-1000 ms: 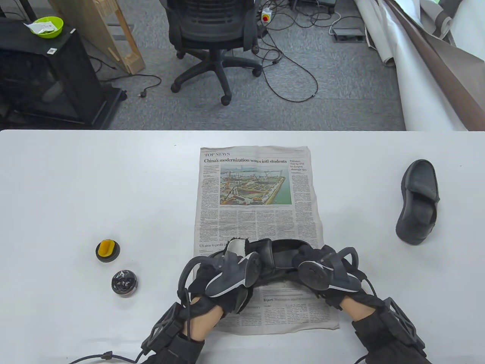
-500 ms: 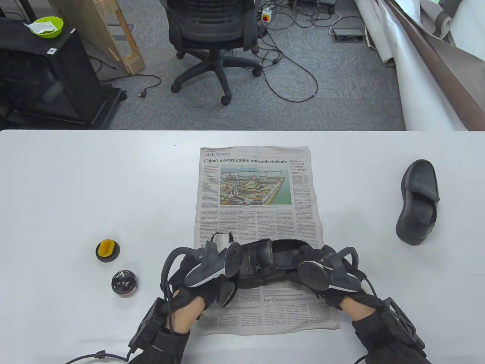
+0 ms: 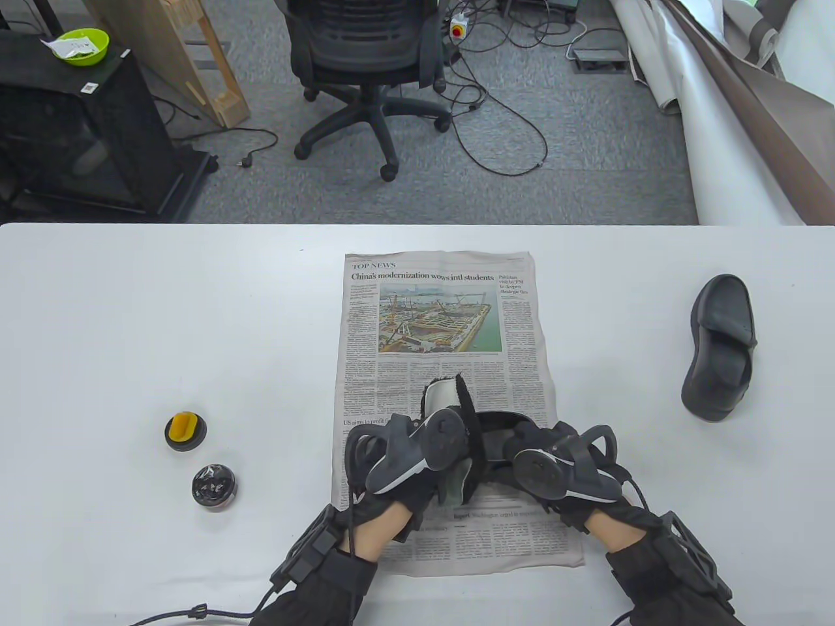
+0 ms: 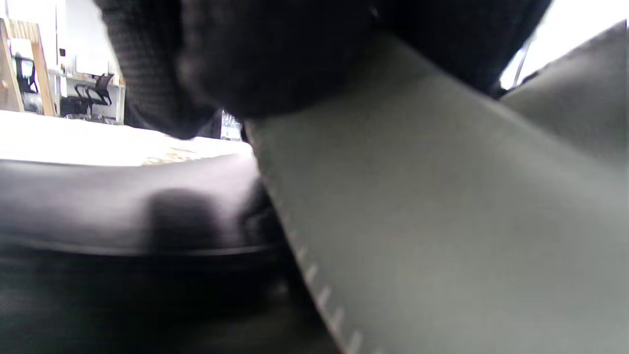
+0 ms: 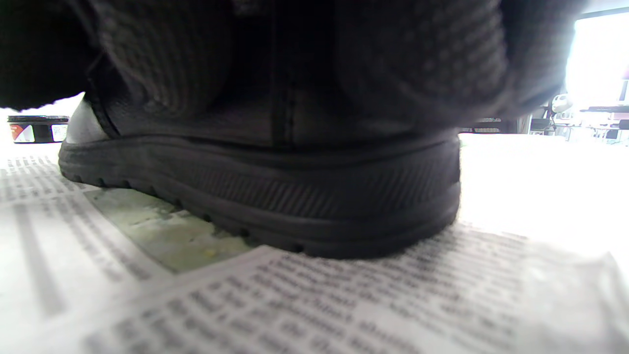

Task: Dip and apply built-in sponge shoe polish on shoes

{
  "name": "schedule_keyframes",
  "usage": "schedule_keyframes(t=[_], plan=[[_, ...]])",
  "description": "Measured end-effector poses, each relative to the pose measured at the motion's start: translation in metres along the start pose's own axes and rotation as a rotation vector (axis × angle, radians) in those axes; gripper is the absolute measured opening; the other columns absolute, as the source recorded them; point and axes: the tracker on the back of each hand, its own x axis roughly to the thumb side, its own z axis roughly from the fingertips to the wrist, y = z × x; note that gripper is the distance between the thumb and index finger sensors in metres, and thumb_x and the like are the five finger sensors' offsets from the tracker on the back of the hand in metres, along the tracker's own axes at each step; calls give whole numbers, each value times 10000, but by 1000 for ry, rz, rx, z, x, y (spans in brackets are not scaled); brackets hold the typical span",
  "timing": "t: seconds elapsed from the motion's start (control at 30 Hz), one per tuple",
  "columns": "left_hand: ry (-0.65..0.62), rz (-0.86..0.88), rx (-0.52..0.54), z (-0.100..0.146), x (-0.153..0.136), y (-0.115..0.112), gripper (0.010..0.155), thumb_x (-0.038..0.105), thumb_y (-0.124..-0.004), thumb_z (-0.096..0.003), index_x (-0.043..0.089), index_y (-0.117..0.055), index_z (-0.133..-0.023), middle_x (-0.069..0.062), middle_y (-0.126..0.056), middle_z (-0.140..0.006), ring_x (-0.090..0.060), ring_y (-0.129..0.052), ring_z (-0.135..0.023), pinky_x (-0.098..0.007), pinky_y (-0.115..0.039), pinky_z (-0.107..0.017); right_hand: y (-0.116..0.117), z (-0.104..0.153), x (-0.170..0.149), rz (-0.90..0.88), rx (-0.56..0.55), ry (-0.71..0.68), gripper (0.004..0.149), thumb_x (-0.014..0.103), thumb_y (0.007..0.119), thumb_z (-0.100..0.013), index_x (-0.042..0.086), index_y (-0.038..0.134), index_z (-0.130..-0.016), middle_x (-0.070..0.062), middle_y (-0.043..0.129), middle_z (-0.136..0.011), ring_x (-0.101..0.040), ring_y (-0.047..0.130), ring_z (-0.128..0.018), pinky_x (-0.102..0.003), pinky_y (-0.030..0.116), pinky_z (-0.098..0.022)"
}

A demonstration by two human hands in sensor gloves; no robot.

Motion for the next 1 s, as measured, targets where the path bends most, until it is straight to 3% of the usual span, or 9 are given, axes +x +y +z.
schedule_keyframes(t=[0.3, 0.63, 0.77, 0.9, 1.0], plan=[[102, -85, -188, -1, -48, -1, 587, 465, -916, -403, 267, -751, -931, 67, -1025, -521, -39, -989, -143, -405, -888, -517, 0, 0, 0, 0, -1, 4, 431, 591, 801, -311, 276, 890, -591, -5, 863, -663, -98, 959, -218, -381, 875, -436], [182, -4, -321, 4, -109, 5, 576, 455, -923, -410, 263, -763, -929, 63, -1024, -529, -48, -993, -154, -415, -880, -529, 0, 0, 0, -3, -2, 0, 431, 591, 801, -310, 275, 891, -589, -6, 864, -662, -98, 958, -217, -381, 875, -434], [135, -25, -227, 3, -95, 14, 570, 453, -929, -408, 263, -771, -922, 60, -1026, -522, -46, -993, -149, -409, -883, -525, 0, 0, 0, -5, -4, -4, 429, 589, 803, -311, 275, 892, -588, -7, 865, -661, -98, 958, -215, -382, 875, -433], [31, 86, -117, -4, -53, 20, 579, 459, -924, -404, 266, -762, -925, 65, -1026, -521, -42, -993, -149, -404, -886, -522, 0, 0, -1, -9, -6, -7, 430, 590, 803, -309, 275, 892, -588, -6, 864, -661, -100, 957, -214, -381, 875, -434], [-61, 200, -100, -15, -22, 16, 592, 470, -919, -394, 270, -755, -926, 75, -1025, -521, -33, -995, -149, -396, -890, -525, 0, 0, -1, -10, -7, -5, 430, 591, 803, -309, 275, 892, -587, -5, 864, -661, -99, 956, -215, -381, 874, -434]])
